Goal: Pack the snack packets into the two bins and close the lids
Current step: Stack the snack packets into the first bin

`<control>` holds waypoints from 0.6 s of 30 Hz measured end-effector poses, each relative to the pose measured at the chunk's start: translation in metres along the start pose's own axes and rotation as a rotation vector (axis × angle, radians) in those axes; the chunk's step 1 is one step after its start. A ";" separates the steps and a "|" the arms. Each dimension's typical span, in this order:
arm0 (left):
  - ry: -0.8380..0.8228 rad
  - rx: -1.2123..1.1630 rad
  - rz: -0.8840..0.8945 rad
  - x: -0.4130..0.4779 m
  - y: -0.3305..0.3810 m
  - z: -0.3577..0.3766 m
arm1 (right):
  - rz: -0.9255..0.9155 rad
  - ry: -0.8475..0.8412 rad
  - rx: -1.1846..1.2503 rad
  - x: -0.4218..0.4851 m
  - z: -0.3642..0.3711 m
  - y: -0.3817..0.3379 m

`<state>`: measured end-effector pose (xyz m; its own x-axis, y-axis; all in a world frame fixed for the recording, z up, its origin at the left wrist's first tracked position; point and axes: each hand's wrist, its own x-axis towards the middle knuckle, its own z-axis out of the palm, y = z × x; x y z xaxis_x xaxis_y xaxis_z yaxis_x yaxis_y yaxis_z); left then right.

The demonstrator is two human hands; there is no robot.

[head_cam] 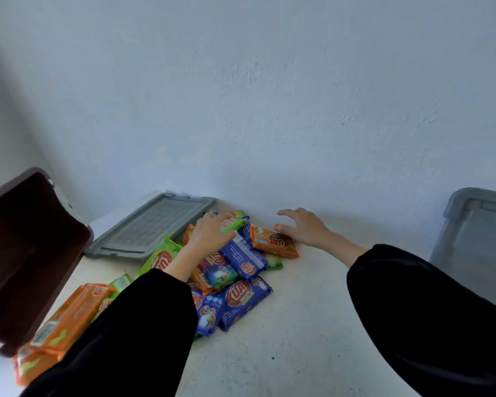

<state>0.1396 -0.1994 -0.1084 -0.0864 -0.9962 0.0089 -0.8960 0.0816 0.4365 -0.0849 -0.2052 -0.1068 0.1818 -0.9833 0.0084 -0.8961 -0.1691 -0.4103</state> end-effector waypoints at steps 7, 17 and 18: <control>-0.050 0.214 -0.049 0.018 -0.012 0.021 | 0.012 -0.012 0.095 0.000 0.032 0.005; -0.153 0.296 -0.104 -0.005 0.001 0.001 | -0.046 0.183 0.070 -0.039 0.043 0.005; -0.165 0.303 -0.103 -0.005 0.001 0.000 | 0.008 0.192 0.086 -0.036 0.042 0.003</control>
<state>0.1390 -0.1940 -0.1076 -0.0356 -0.9834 -0.1780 -0.9900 0.0104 0.1405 -0.0770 -0.1680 -0.1470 0.0871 -0.9808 0.1747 -0.8580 -0.1630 -0.4871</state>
